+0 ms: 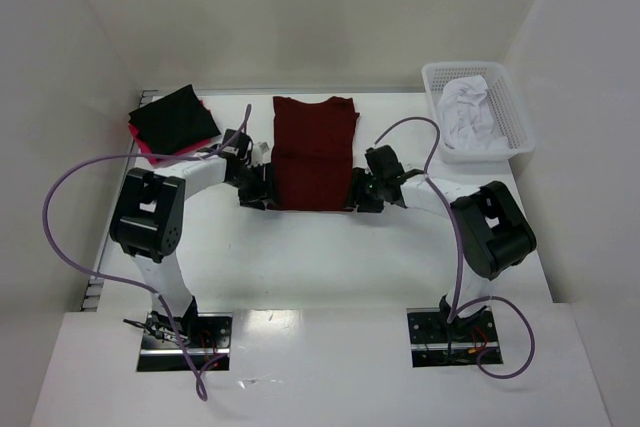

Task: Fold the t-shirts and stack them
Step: Grab one side of the 2/3 rectangular tshirt with both arms

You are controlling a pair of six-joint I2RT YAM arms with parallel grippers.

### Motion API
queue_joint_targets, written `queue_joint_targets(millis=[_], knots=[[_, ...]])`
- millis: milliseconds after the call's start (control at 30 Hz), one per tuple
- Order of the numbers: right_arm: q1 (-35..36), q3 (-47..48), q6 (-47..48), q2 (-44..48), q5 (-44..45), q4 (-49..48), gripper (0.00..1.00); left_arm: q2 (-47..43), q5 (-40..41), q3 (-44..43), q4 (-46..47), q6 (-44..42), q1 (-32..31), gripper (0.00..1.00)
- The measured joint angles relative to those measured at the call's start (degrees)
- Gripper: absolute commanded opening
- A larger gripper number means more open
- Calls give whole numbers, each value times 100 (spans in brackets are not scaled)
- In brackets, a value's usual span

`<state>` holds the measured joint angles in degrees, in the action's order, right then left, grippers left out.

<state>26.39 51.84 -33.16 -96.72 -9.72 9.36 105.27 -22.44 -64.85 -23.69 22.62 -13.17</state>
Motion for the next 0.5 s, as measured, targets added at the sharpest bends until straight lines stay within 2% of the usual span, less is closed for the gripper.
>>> queue_joint_targets(millis=[200,300,500], knots=[[0,30,-21,-159,-42,-87,41,92,-82,-13,30,2,0,45],[9,37,-44,-218,-66,-171,35,138,-98,-14,58,6,0,32],[40,40,-87,-323,-101,-275,3,187,-75,-14,94,27,0,6]])
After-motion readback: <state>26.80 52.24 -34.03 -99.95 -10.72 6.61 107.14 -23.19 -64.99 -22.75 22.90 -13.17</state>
